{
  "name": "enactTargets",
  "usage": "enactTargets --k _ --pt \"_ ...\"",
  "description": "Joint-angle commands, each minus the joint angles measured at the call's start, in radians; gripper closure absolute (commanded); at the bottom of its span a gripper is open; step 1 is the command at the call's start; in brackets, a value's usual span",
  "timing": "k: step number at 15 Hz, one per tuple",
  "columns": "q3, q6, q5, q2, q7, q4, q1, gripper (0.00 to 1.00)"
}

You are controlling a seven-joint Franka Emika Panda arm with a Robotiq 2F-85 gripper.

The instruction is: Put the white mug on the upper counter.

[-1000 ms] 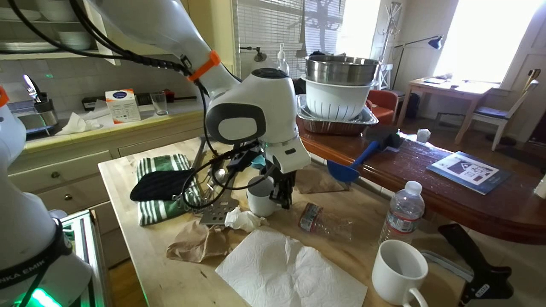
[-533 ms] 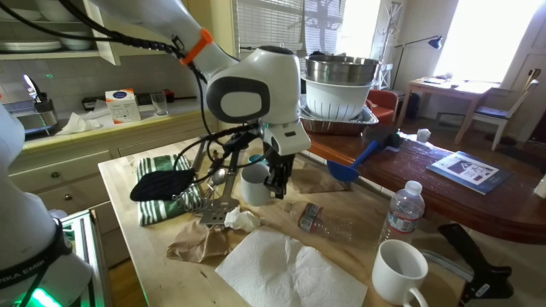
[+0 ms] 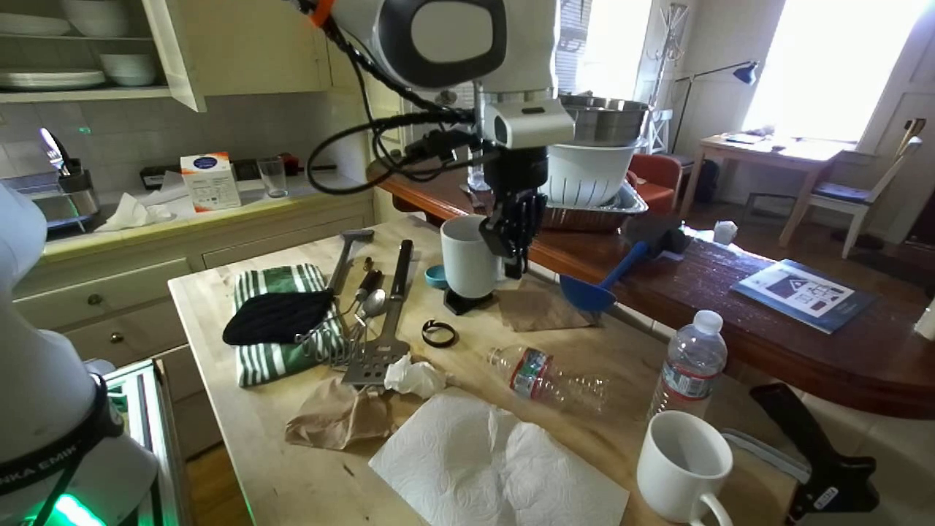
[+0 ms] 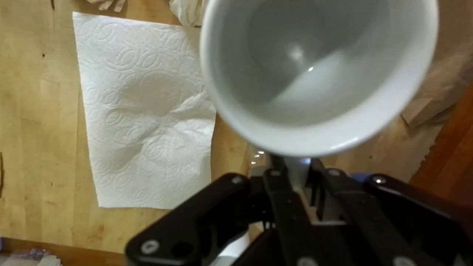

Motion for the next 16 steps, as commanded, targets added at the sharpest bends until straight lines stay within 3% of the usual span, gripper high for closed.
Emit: enactTargets --k 1,6,7,8,10,16 --pt "0.005 -0.037 -0.001 0.006 0.009 0.04 -0.011 0.85" --pt "0.001 -0.074 -0.001 0.035 0.014 0.106 -0.014 0.85" --pt "0.001 -0.074 -0.001 0.039 0.014 0.106 -0.014 0.96" --pt "-0.001 -0.095 0.031 0.069 0.004 0.141 -0.015 0.96" --pt "-0.001 -0.101 0.001 0.146 0.075 0.231 -0.012 0.96" --pt "-0.012 -0.232 0.071 0.379 0.211 0.569 -0.009 0.96"
